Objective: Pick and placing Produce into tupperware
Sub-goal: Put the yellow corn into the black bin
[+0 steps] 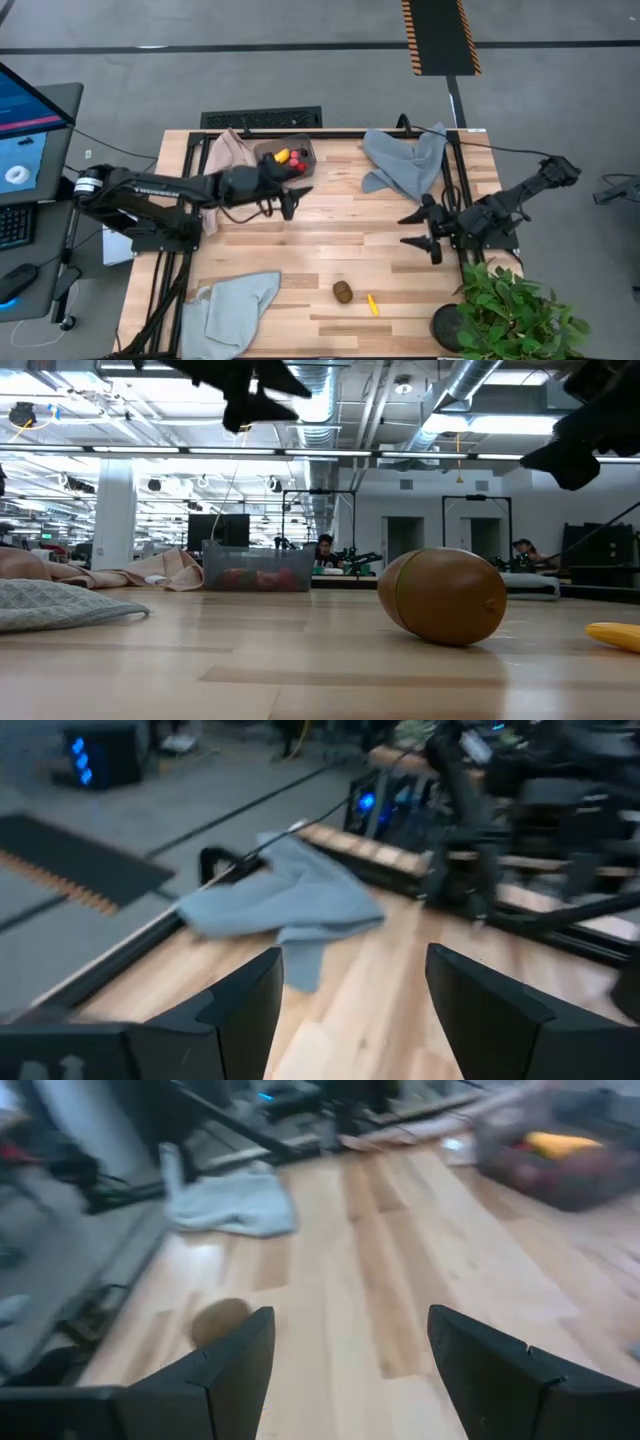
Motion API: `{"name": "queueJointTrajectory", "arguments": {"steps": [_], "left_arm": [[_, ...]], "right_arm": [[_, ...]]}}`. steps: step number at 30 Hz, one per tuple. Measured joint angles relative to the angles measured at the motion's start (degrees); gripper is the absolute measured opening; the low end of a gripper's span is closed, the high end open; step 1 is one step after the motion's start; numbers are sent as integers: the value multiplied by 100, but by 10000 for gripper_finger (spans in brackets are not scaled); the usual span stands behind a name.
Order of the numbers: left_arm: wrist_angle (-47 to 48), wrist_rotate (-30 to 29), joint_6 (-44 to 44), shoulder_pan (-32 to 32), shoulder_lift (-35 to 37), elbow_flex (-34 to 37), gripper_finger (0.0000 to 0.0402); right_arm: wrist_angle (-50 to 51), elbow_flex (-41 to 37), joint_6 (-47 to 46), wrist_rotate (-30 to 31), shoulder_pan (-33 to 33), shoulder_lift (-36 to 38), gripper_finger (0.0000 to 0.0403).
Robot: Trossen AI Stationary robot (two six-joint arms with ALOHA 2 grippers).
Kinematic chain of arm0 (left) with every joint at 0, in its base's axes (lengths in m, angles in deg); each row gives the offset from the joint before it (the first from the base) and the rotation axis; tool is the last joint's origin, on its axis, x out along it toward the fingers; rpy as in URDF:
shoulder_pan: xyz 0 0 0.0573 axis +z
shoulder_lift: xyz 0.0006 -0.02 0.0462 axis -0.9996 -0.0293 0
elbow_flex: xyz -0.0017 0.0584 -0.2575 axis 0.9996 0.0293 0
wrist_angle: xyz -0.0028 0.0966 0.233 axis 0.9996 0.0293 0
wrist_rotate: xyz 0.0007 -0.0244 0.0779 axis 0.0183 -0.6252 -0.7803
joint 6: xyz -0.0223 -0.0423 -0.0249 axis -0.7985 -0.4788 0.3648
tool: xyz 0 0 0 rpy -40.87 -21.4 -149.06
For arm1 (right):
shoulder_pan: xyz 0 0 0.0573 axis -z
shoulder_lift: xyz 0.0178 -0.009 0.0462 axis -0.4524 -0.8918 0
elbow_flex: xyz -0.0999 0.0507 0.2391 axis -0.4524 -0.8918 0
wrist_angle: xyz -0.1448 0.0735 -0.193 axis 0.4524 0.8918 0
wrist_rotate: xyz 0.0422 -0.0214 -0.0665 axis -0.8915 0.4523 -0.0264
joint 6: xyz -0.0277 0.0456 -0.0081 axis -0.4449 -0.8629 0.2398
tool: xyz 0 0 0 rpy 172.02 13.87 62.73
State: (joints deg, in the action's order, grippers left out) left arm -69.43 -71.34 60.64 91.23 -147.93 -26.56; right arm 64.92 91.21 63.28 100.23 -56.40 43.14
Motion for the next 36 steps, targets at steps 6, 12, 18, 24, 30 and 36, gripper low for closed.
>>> {"name": "queueJointTrajectory", "arguments": {"steps": [6, 12, 18, 24, 30, 36], "left_arm": [[-469, -667, 155, -979, 21, 208, 236], [-1270, -1639, 114, -1787, 21, 668, 236], [-1836, -1691, 26, -2329, 21, 1013, 236], [-1821, -1868, -99, -2667, -77, 1030, 236], [-1909, -2020, -46, -3006, -148, 1030, 236], [-2120, -2096, 79, -3247, -139, 1027, 236]], "right_arm": [[821, 879, -418, -13, 475, -897, 286], [1770, 2091, -697, -121, 737, -2104, 286], [2674, 3468, -812, -664, 1066, -3314, 286], [4302, 4978, -1349, -930, 1476, -4469, 286], [4785, 6002, -1782, -2060, 1519, -5379, 286], [4878, 6400, -2733, -3517, 1365, -6021, 286]]}}
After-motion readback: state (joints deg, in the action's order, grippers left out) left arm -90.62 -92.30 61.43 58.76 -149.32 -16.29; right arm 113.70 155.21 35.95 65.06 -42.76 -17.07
